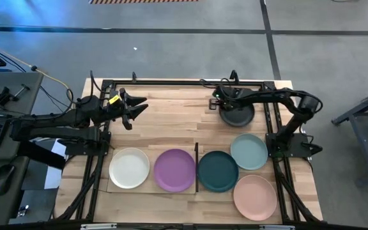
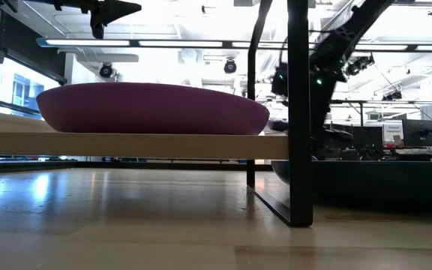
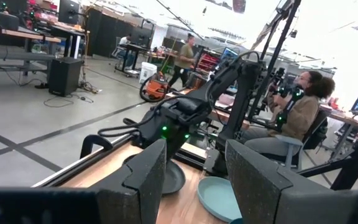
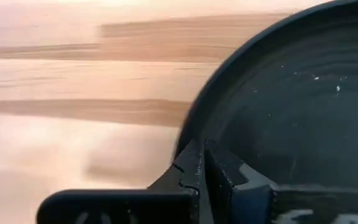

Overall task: Place and stack plates onto a shelf
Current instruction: Stack the black plate on top of the violet plate on the shelf

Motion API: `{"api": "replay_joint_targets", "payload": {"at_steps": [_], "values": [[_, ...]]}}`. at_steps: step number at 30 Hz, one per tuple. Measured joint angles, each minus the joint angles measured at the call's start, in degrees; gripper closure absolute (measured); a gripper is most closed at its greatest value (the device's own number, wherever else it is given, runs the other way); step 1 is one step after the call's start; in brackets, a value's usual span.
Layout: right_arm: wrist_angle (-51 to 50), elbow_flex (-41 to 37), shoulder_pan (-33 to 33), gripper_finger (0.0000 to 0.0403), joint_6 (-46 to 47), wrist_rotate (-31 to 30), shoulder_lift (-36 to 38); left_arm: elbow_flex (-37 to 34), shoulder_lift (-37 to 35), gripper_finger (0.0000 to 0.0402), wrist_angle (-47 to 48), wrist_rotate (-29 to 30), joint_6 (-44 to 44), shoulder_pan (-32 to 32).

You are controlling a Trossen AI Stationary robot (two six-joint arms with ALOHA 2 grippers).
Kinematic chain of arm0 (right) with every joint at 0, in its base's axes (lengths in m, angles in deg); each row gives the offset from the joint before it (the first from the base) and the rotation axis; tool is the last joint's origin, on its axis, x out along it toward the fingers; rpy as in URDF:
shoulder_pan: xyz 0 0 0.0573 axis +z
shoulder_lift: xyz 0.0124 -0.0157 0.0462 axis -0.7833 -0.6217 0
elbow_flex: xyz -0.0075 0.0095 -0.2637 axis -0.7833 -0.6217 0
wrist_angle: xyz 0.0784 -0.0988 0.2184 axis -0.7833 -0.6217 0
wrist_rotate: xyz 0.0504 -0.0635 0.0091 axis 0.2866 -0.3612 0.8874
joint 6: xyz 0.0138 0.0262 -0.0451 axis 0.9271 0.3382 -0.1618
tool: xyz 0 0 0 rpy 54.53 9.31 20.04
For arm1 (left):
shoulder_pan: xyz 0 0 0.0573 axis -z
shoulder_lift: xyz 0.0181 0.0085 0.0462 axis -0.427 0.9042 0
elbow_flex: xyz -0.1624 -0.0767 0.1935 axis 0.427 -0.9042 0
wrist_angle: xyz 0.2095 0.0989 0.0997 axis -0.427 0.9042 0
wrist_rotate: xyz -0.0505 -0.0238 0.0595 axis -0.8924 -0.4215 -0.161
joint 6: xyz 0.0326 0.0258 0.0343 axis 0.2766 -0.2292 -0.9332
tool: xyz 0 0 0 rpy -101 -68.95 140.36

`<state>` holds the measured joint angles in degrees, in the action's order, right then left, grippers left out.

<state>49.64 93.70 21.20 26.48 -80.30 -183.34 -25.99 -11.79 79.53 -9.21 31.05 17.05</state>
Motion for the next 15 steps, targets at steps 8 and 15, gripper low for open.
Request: {"api": "replay_joint_targets", "payload": {"at_steps": [8, 15], "values": [[-3.7, 9.3, 5.7, 0.0403, -6.1, 1.3, 0.1, 0.0, 0.0, 0.0245, 0.0, 1.2, 0.1, 0.0], [-19.5, 9.2, 1.3, 0.0403, -14.5, -0.8, 5.8, 0.0, 0.0, 0.0245, 0.0, 1.1, 1.0, 0.0]]}}
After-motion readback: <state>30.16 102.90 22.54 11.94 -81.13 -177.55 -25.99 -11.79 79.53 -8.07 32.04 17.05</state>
